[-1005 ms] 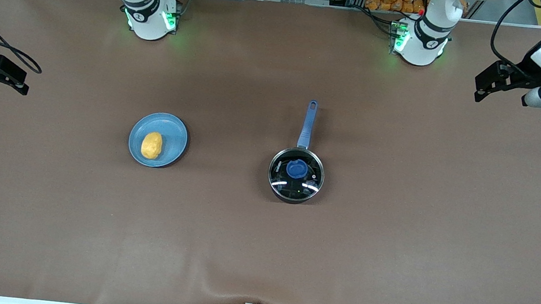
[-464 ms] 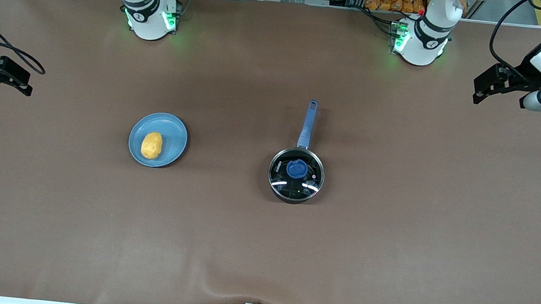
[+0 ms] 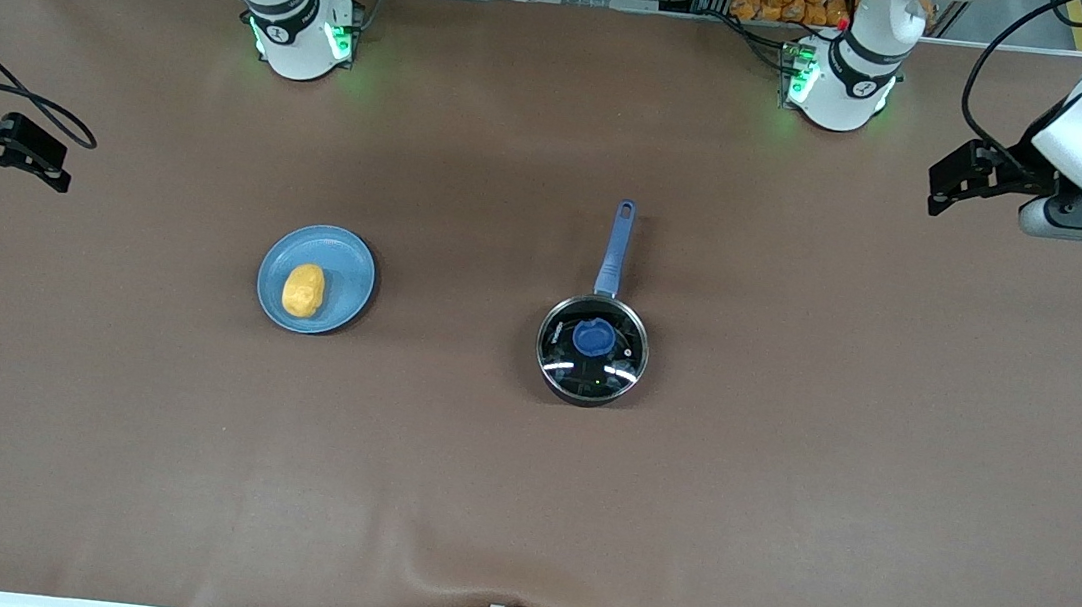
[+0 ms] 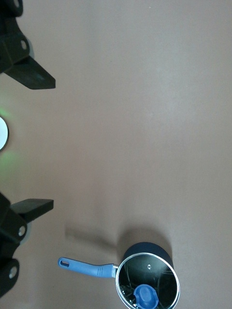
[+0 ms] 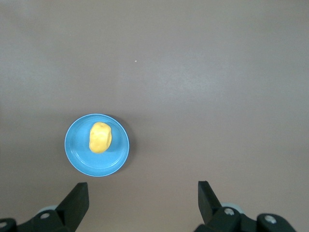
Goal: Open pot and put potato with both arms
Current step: 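Reach the left gripper down to the blue knob of the glass lid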
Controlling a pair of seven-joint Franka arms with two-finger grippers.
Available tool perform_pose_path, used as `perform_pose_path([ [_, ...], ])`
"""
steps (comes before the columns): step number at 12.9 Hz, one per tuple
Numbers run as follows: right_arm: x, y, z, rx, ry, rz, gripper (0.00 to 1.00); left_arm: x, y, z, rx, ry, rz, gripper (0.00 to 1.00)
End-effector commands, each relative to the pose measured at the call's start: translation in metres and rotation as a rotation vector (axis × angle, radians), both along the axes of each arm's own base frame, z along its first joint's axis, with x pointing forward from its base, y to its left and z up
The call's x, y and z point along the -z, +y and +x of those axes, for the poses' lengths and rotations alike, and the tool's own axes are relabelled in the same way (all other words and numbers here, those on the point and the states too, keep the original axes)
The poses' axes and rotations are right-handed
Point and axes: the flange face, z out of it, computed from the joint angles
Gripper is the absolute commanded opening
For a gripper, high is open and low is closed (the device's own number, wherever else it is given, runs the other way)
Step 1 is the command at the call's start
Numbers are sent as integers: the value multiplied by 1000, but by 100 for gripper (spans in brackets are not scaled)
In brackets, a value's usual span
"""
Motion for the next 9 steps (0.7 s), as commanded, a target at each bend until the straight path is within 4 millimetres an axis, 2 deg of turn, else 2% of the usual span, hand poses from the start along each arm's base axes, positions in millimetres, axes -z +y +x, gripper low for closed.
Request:
perform_pose_path([
  [1,-2,17,3,-27,-5,16,100,34,-45,25,55,13,-28,100],
  [3,-2,24,4,-39,-8,16,100,63,-97,48,-54,11,-40,100],
  [6,-3,24,2,-37,4,22,100,101,-189,84,-192,-3,-77,100],
  [7,-5,25,-3,-39,26,22,100,116,-212,91,-236,-23,-98,100],
  [9,-36,27,-12,-45,20,19,100,148,-256,91,-284,-60,-133,100],
])
